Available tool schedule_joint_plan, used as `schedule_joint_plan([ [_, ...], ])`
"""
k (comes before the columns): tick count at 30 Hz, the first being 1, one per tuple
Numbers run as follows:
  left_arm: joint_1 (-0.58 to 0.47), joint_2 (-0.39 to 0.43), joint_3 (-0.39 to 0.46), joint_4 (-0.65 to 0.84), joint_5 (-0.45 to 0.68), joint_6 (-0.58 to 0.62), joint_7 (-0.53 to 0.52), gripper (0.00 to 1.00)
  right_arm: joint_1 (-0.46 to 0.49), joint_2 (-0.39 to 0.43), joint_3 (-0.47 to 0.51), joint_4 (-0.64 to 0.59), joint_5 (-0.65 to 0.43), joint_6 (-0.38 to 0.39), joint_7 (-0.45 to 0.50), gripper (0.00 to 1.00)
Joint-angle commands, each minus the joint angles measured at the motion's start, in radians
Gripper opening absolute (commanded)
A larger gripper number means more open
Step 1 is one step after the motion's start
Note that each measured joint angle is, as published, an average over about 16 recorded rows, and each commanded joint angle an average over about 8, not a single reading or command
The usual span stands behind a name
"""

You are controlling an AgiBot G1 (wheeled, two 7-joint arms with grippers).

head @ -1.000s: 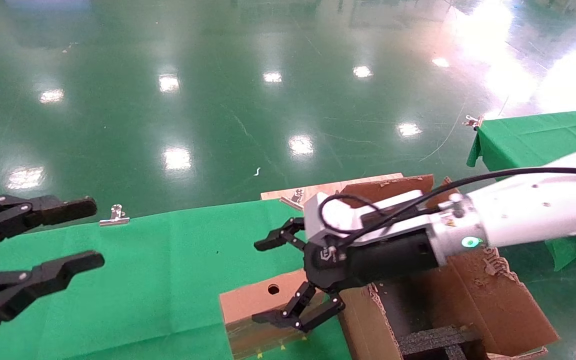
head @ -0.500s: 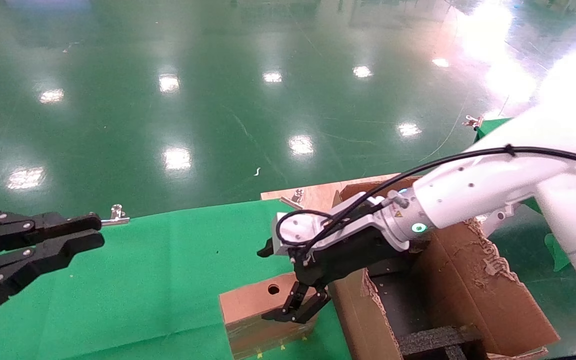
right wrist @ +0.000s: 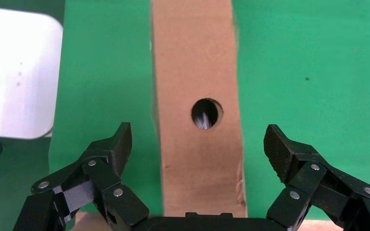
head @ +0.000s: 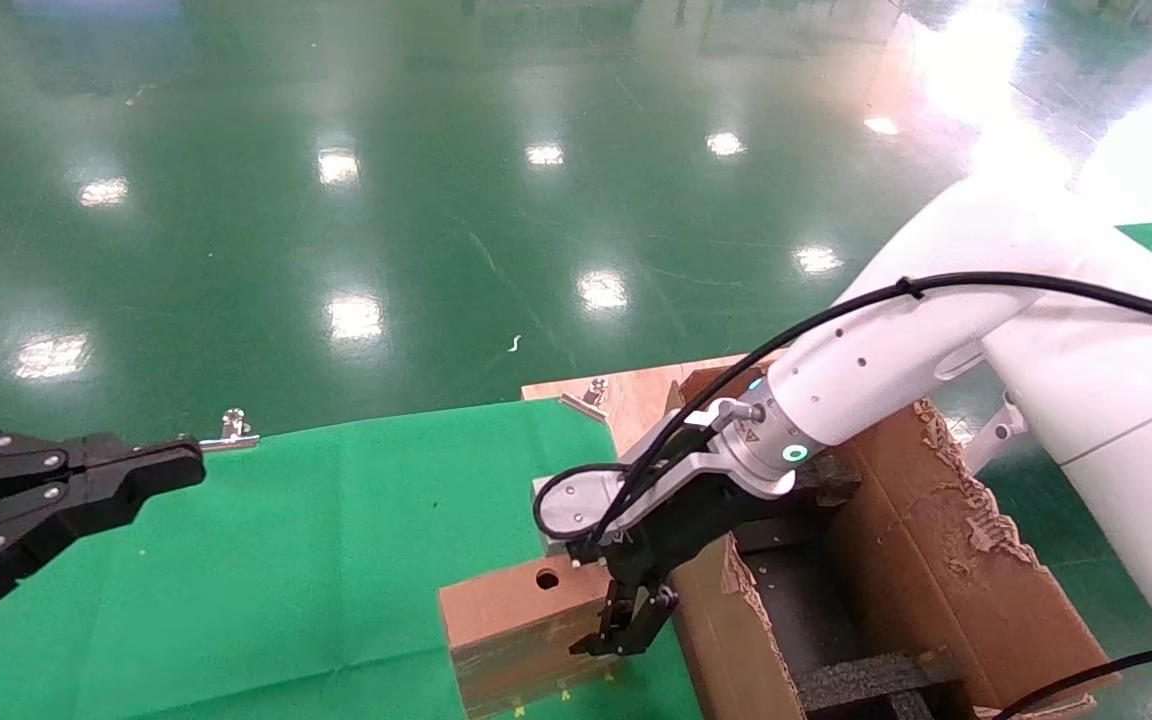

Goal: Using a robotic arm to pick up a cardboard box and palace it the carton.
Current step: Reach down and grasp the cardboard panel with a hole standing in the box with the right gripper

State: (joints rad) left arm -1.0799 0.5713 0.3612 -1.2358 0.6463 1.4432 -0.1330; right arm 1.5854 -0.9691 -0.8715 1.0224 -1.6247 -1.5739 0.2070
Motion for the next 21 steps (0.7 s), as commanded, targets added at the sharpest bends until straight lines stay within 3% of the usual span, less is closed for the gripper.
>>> schedule_joint_plan([
  [1, 0.0, 0.0, 0.0, 0.0, 0.0, 0.0, 0.0, 0.31, 0.011, -0.007, -0.023, -0.003, -0.006, 0.0, -0.003, 0.97],
  [3, 0.0, 0.0, 0.0, 0.0, 0.0, 0.0, 0.0, 0.56, 0.018, -0.009, -0.037, -0.004, -0.01, 0.002, -0.006, 0.79],
  [6, 0.0, 0.0, 0.0, 0.0, 0.0, 0.0, 0.0, 0.93, 0.027, -0.013, -0.056, -0.004, -0.018, 0.004, -0.011, 0.42],
  [7, 0.0, 0.0, 0.0, 0.0, 0.0, 0.0, 0.0, 1.0, 0.029, -0.014, -0.06, -0.004, -0.021, 0.005, -0.012, 0.29],
  [9, 0.0, 0.0, 0.0, 0.0, 0.0, 0.0, 0.0, 1.0, 0.033, -0.015, -0.065, -0.004, -0.024, 0.006, -0.013, 0.07],
  [10, 0.0, 0.0, 0.0, 0.0, 0.0, 0.0, 0.0, 1.0, 0.035, -0.016, -0.067, -0.004, -0.026, 0.007, -0.013, 0.02],
  [21, 0.0, 0.0, 0.0, 0.0, 0.0, 0.0, 0.0, 1.0, 0.028, -0.013, -0.057, -0.003, -0.02, 0.006, -0.013, 0.0],
])
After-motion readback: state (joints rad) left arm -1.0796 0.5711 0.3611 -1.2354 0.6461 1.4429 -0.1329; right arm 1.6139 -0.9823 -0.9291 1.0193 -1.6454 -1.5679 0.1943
